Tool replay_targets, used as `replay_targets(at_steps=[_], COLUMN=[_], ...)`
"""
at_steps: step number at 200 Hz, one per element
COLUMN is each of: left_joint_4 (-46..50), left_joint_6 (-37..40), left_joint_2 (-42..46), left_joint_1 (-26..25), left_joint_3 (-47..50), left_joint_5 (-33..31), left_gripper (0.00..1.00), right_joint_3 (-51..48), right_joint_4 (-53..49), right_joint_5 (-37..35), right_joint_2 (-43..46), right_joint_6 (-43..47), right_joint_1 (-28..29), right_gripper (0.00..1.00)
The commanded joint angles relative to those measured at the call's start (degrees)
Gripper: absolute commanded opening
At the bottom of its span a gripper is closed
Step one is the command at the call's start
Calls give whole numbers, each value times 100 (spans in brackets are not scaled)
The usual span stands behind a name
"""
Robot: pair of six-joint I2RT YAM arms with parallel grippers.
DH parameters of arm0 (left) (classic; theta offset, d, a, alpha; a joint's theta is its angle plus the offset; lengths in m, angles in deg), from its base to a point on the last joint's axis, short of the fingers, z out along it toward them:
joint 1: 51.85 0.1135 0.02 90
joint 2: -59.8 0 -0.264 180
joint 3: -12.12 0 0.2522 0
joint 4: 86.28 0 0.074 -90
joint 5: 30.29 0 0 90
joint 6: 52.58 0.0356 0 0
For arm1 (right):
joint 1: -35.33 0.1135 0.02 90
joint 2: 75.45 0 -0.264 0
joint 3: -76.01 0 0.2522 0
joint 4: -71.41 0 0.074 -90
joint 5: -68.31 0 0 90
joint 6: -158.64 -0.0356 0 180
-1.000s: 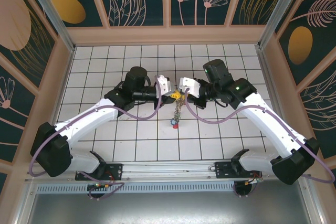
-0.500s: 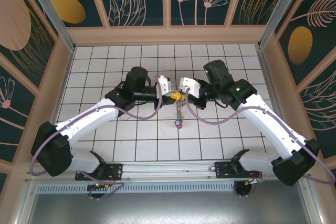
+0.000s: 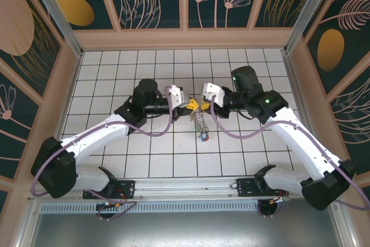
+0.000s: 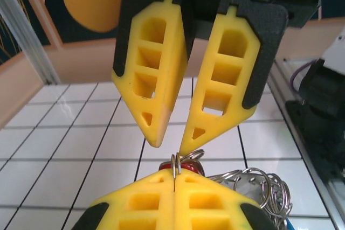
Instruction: Put the keys on the keyring
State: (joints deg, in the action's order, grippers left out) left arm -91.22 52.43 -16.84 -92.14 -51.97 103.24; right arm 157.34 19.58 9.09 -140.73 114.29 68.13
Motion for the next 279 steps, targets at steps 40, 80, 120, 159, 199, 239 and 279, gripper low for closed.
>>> replay_targets(at_steps=[40,80,120,159,199,239,279], left_joint_4=[-2859,-3404,-4462,-5064,-4955,-4898,-4889], left_joint_6=[-1251,-1661,-2413,-2875,-2754,-2697,-2668], left_joint_2=[-98,-262,-461,-592,-546,-560,-601], left_joint_1=[-31,-30,-40,-32,-33,-34,-39], left_joint_3=[378,452,705,897,981,937,885], left_joint_5=[845,815,633,486,344,346,375], left_gripper=[0,0,0,0,0,0,0], right_joint_3=[-248,-364,-434,-480,-529,-373,-197], right_joint_4=[255,529,742,857,840,398,288], right_joint_5=[491,777,544,-255,-980,-372,924], right_joint_2=[301,345,307,356,555,744,695], right_joint_6=[-194,-376,-508,-577,-504,-267,-388], right_joint_1=[-115,-111,2,179,169,-302,-784], right_gripper=[15,13,13,0,3,22,36])
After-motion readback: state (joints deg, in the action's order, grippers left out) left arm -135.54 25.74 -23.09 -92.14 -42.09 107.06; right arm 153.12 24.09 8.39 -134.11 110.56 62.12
